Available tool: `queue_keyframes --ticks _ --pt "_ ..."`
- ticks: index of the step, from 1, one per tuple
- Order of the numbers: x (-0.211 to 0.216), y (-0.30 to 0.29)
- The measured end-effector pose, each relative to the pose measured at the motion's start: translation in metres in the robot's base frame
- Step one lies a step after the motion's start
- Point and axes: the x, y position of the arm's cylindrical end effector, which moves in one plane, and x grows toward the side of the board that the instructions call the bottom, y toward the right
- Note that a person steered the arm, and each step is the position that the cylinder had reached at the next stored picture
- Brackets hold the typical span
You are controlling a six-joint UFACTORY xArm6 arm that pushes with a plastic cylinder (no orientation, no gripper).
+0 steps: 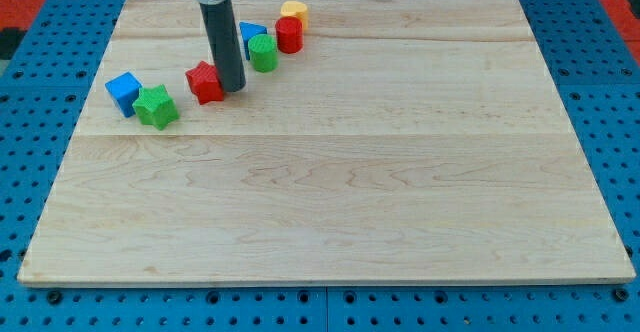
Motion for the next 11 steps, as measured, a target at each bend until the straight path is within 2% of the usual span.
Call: queue_keyframes --ticks 2,3,5,6,7,8,9,11 --pt "-0.002 -0.072" --pt "-0.009 -0.014" --pt "-0.009 0.159" --pt "-0.049 0.233" --pt "-0.113 0.239" --pt "-0.153 0.180" --pt "-0.165 0.126" --pt "-0.106 0.109"
